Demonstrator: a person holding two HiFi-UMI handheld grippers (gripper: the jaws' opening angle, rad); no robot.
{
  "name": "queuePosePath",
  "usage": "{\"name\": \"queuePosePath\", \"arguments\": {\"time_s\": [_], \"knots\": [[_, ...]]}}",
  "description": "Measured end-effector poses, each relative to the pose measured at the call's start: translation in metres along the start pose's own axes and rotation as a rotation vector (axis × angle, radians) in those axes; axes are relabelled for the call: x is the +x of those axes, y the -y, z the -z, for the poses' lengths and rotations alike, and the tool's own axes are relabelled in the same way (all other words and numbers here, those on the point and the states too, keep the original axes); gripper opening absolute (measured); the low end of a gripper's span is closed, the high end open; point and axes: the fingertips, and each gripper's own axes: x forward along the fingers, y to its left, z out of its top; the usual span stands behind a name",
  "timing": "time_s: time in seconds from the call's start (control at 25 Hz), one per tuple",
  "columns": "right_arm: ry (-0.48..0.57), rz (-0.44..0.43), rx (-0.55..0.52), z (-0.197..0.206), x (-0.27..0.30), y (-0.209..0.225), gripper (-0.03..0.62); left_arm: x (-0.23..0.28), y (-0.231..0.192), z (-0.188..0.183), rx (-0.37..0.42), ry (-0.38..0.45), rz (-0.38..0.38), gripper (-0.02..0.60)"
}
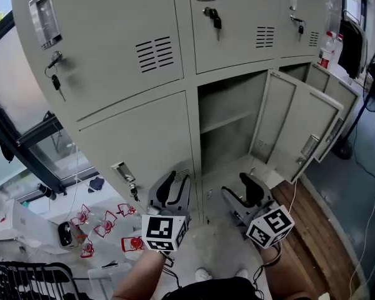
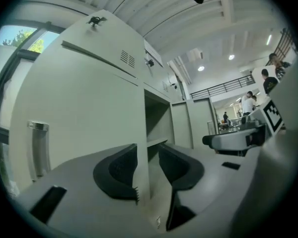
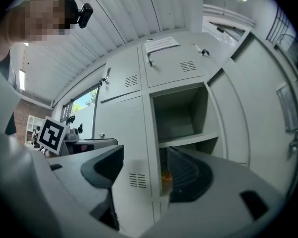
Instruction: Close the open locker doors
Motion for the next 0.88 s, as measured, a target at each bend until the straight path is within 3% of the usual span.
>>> {"name": "queuePosePath", "arguments": {"time_s": [0.48,0.88], "knots": [[0.031,0.299,-0.008,-0.019,-0.106,0.091,0.264,0.056,0.136,-0.001,-0.025,0.001,0.342,0.144],[0.038,0.38,0.011,-0.028,-0.18,0.165,0.275,0.071,0.225,0.011,-0.011,-0.045,0.441,0.198]]}}
